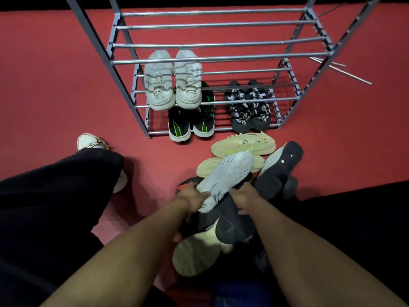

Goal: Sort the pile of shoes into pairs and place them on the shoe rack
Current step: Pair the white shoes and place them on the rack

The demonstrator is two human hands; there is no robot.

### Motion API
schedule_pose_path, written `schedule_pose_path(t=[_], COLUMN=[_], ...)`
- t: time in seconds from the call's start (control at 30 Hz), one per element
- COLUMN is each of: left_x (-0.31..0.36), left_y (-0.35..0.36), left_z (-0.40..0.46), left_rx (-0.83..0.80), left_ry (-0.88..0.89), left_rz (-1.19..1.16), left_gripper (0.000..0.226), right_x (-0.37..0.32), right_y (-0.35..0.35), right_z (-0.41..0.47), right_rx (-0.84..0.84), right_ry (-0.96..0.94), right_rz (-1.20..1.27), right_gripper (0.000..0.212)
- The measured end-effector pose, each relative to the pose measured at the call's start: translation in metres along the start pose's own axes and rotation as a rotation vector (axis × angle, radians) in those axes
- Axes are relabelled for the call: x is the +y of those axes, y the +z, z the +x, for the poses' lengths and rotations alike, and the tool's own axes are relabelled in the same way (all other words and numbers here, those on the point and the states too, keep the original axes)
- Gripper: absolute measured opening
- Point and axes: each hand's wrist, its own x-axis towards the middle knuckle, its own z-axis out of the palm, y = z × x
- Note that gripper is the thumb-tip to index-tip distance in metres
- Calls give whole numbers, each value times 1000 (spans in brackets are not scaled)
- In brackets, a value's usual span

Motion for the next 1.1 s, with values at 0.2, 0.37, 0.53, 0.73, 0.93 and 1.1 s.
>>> schedule_pose_path(t=[0.2,0.37,0.53,0.73,0.93,1.1], left_x=[19,11,-7,-28,-14,-5], left_y=[-4,-13,-29,-32,-12,2], left_z=[-4,14,11,15,18,25], left_rx=[-16,40,120,135,70,29], left_ry=[-103,-181,-245,-275,-171,-105], left_rz=[-254,-572,-845,-840,-823,-795], left_gripper=[57,40,20,25,33,19], right_x=[-2,-3,5,10,-23,-26], right_y=[0,-6,-1,-5,-39,-65], right_z=[-2,11,23,26,62,103], right_rx=[-58,53,68,272,480,517], right_ry=[-95,-121,-177,-207,-80,-2], right_rz=[312,414,130,-419,-434,-322], right_gripper=[28,22,39,35,43,46])
